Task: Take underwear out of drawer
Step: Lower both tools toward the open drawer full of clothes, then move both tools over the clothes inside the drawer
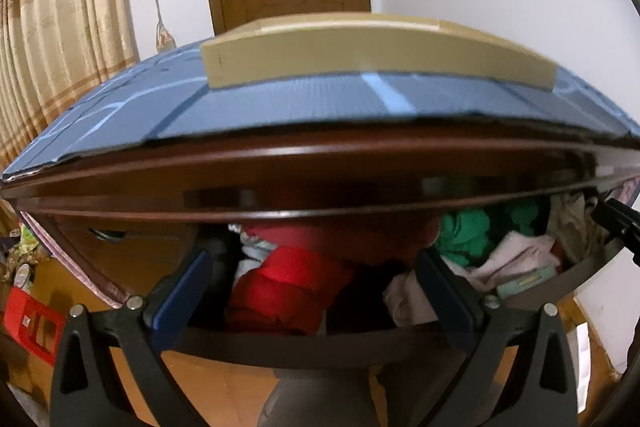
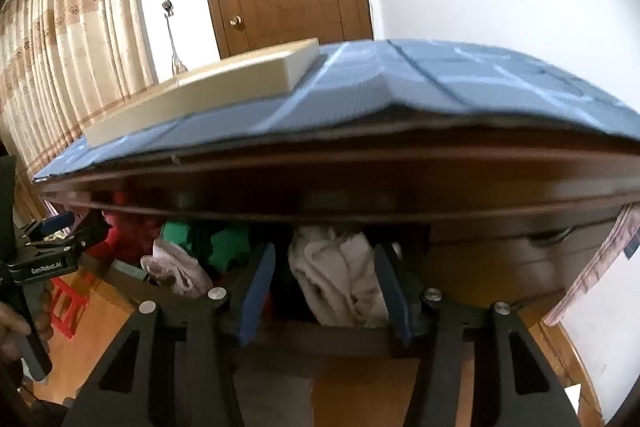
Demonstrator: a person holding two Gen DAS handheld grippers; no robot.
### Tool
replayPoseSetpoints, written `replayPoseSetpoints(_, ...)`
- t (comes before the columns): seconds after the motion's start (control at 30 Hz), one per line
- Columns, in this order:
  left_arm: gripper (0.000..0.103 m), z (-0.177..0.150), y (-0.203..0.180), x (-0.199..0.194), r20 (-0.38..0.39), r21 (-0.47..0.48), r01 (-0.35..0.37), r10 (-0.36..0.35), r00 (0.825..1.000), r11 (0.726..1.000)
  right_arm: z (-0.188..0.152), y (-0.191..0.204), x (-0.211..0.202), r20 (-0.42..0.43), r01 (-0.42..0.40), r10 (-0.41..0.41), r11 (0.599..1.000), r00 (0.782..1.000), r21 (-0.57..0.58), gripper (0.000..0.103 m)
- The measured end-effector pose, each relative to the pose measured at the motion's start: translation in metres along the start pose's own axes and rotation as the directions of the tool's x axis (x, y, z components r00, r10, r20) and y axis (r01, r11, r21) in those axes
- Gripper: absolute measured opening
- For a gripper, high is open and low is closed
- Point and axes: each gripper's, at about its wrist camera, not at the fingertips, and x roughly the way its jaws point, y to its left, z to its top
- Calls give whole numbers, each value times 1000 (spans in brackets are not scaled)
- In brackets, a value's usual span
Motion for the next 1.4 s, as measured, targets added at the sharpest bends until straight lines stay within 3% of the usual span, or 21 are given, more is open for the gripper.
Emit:
replayPoseSetpoints(0.27,103,3,9,10,-71,-46,35,-38,997,998,-14,5,4,-42,80,-83,995,996,-53,54)
replayPoseSetpoints(0.67,103,7,15,15,-188,-48,65,-73,980,997,-11,7,10,-139,115,-118,993,983,-31,60)
replayPoseSetpoints(0.83,103,2,16,15,-251,-39,91,-98,963,995,-18,6,5,-169,136,-139,990,976,-28,65)
replayPoseSetpoints(1.0,103,-7,18,18,-328,-54,131,-142,934,990,-25,7,-5,-211,126,-132,991,969,-38,66)
replayPoseSetpoints(1.4,103,-19,28,15,-394,-42,175,-178,902,984,-44,18,-22,-293,119,-136,990,946,-76,73)
